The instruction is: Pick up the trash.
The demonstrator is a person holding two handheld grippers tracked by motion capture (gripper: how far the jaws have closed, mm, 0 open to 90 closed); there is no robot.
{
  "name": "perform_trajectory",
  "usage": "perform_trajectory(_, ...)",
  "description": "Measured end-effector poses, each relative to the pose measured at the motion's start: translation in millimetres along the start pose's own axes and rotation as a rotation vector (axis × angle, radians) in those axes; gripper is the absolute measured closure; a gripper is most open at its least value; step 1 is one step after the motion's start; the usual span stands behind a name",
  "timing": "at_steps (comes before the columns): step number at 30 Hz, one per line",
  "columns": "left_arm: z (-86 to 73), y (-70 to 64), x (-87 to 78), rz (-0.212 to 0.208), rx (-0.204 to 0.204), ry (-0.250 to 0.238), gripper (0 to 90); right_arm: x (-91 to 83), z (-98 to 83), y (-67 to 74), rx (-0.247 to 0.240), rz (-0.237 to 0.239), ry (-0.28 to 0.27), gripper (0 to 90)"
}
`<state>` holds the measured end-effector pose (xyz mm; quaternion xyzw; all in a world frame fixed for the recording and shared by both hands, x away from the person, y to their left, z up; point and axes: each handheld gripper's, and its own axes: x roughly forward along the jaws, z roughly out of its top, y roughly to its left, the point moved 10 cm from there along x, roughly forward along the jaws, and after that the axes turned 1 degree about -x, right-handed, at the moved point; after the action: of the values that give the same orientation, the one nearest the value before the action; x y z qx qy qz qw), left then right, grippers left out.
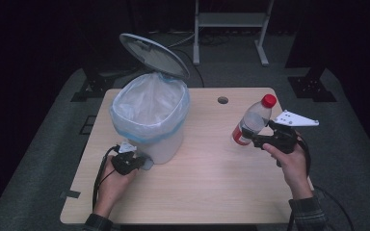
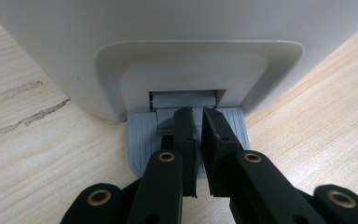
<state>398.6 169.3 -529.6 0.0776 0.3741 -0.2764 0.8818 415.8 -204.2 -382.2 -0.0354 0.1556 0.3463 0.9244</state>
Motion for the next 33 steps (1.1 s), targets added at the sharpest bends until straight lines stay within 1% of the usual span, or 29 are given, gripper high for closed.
perform_trajectory(8,-0.4,0.4,-0.3,-0.001,0.003,0.004,84.4,-3.1,13.2,6.0,-0.006,0.014,-0.037,27.9)
perform_trajectory(11,-0.4,0.5,-0.3,-0.002,0.002,0.004,84.5,-4.2,17.1,6.5,-0.004,0.01,-0.052,27.9)
perform_trajectory(14,-0.3,0.5,-0.2,-0.002,0.001,0.003,84.5,-5.4,22.6,9.6,-0.003,0.027,-0.069,27.9)
perform_trajectory(18,-0.3,0.5,-0.1,-0.002,0.001,0.002,84.5,-6.2,28.0,12.6,-0.004,0.034,-0.084,27.9)
perform_trajectory(19,-0.3,0.4,-0.1,-0.002,0.001,0.002,84.5,-6.7,32.6,15.3,-0.009,0.039,-0.094,27.9)
perform_trajectory(23,-0.4,0.5,-0.3,-0.002,0.001,0.004,84.5,-7.0,38.7,19.1,-0.014,0.047,-0.109,27.9)
perform_trajectory(24,-0.4,0.5,-0.2,-0.002,0.001,0.002,84.5,-7.2,43.6,22.6,-0.015,0.056,-0.119,27.9)
perform_trajectory(25,-0.4,0.5,-0.2,-0.002,0.001,0.002,84.5,-7.2,43.6,22.6,-0.015,0.056,-0.119,27.9)
perform_trajectory(33,-0.5,0.5,-0.3,-0.003,-0.002,0.003,84.5,-2.5,60.6,34.0,-0.024,0.092,-0.149,27.9)
